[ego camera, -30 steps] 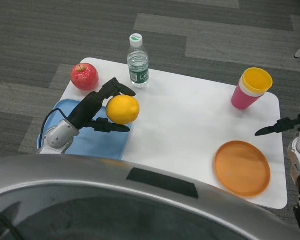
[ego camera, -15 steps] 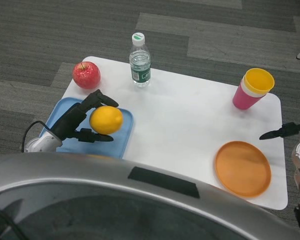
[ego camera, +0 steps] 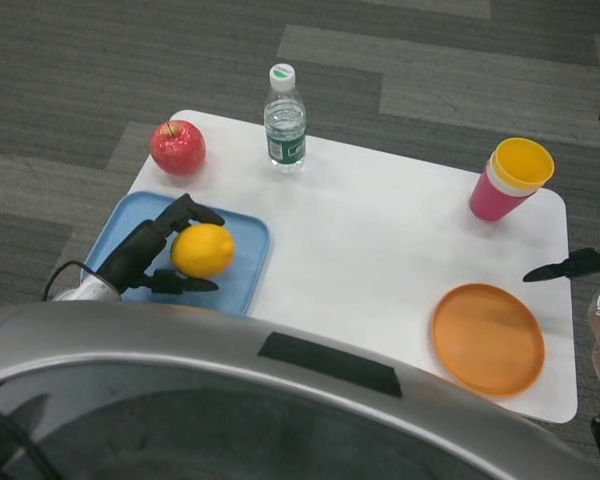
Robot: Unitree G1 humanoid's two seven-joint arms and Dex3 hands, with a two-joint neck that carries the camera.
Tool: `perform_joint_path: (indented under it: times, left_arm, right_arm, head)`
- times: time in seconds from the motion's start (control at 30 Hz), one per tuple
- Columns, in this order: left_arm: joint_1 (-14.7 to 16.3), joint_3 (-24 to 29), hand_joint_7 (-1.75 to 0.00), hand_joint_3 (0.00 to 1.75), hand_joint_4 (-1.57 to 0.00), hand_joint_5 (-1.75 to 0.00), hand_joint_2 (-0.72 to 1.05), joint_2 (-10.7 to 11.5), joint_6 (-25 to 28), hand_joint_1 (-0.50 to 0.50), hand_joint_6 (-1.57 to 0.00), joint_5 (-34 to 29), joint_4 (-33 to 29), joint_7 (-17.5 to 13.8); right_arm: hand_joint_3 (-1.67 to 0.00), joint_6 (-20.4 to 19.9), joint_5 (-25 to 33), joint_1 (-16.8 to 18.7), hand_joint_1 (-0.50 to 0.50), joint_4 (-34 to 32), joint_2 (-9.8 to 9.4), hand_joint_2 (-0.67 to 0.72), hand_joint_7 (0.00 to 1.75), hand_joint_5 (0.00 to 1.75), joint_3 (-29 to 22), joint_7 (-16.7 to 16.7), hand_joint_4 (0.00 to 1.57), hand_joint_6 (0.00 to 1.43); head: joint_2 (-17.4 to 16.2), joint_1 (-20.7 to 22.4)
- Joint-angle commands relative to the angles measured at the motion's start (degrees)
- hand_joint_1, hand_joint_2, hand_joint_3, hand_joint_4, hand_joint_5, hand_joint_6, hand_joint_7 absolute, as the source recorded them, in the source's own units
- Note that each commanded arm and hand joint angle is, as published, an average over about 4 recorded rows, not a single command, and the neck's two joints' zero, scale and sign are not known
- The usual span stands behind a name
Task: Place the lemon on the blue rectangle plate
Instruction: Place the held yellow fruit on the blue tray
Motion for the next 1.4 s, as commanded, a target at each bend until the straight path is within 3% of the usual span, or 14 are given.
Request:
perform_joint_path:
  times: [0.03, 0.37, 0.5, 0.6, 0.8, 0.93, 1.1, 1.27, 1.4]
  left_arm:
    - [-1.26, 0.88, -1.68, 0.09, 0.00, -1.75, 0.96, -0.78, 1.21, -0.30, -0.63, 1.73, 1.91, -0.47]
    - [-2.01, 1.17, -1.68, 0.09, 0.00, -1.75, 0.96, -1.17, 1.87, -0.30, -0.39, 3.51, 4.48, -0.20]
    - [-2.01, 1.81, -1.68, 0.09, 0.00, -1.64, 0.78, -1.20, 1.59, -0.32, -0.25, 3.11, 4.83, -0.03]
    - [-1.94, 2.49, -1.62, 0.09, 0.00, -1.64, 0.83, -1.20, 1.10, -0.34, -0.18, 2.52, 5.31, -0.03]
    - [-1.92, 3.65, -1.50, 0.09, 0.00, -1.54, 0.83, -1.20, 0.07, -0.49, -0.06, 1.40, 6.02, 0.15]
    - [-1.85, 4.66, -1.38, 0.09, 0.00, -1.54, 0.96, -1.24, -0.30, -0.50, -0.02, 1.20, 6.43, 0.48]
    - [-1.63, 5.39, -1.29, 0.09, 0.00, -1.39, 0.96, -1.26, -0.96, -0.50, 0.00, 0.30, 6.94, 1.64]
    - [-1.35, 5.32, -1.20, 0.09, 0.00, -1.21, 0.85, -1.42, -1.64, -0.50, 0.00, -1.48, 7.33, 2.87]
    - [-1.02, 5.28, -1.12, 0.09, 0.00, -1.13, 0.54, -1.50, -1.64, -0.50, 0.00, -2.27, 7.33, 3.77]
  right_arm:
    - [0.00, 0.20, 0.38, -0.42, -0.46, 0.04, -0.66, 0.66, 0.00, 0.00, -0.42, -0.19, 0.00, 0.00]
    - [0.00, 0.20, 0.38, -0.35, -0.46, -0.27, -0.60, 0.66, 0.00, 0.00, -0.33, -0.19, 0.00, 0.00]
    - [0.00, 0.20, 0.38, -0.33, -0.46, -0.33, -0.57, 0.66, 0.00, 0.00, -0.33, -0.19, 0.00, 0.00]
    - [0.00, 0.20, 0.38, -0.33, -0.46, -0.31, -0.51, 0.66, 0.00, 0.00, -0.33, -0.19, 0.00, 0.00]
    - [0.00, 0.20, 0.38, -0.33, -0.46, -0.14, -0.29, 0.66, 0.00, 0.00, -0.33, -0.19, 0.00, 0.00]
    - [0.00, 0.20, 0.38, -0.33, -0.46, -0.07, -0.22, 0.66, 0.00, 0.00, -0.33, -0.19, 0.00, 0.00]
    - [0.00, 0.20, 0.38, -0.33, -0.46, -0.05, -0.16, 0.66, 0.00, 0.00, -0.33, -0.19, 0.00, 0.00]
    - [0.00, 0.20, 0.38, -0.33, -0.46, 0.11, -0.14, 0.66, 0.00, 0.00, -0.33, -0.19, 0.00, 0.00]
    - [0.00, 0.20, 0.38, -0.33, -0.46, 0.08, -0.20, 0.66, 0.00, 0.00, -0.33, -0.19, 0.00, 0.00]
  head:
    - [-0.04, -0.10]
    - [0.88, -0.34]
    - [0.95, -0.24]
    - [1.04, -0.20]
    - [1.02, 0.17]
    - [1.10, 0.28]
    - [0.90, 0.26]
    - [0.84, 0.36]
    - [0.83, 0.43]
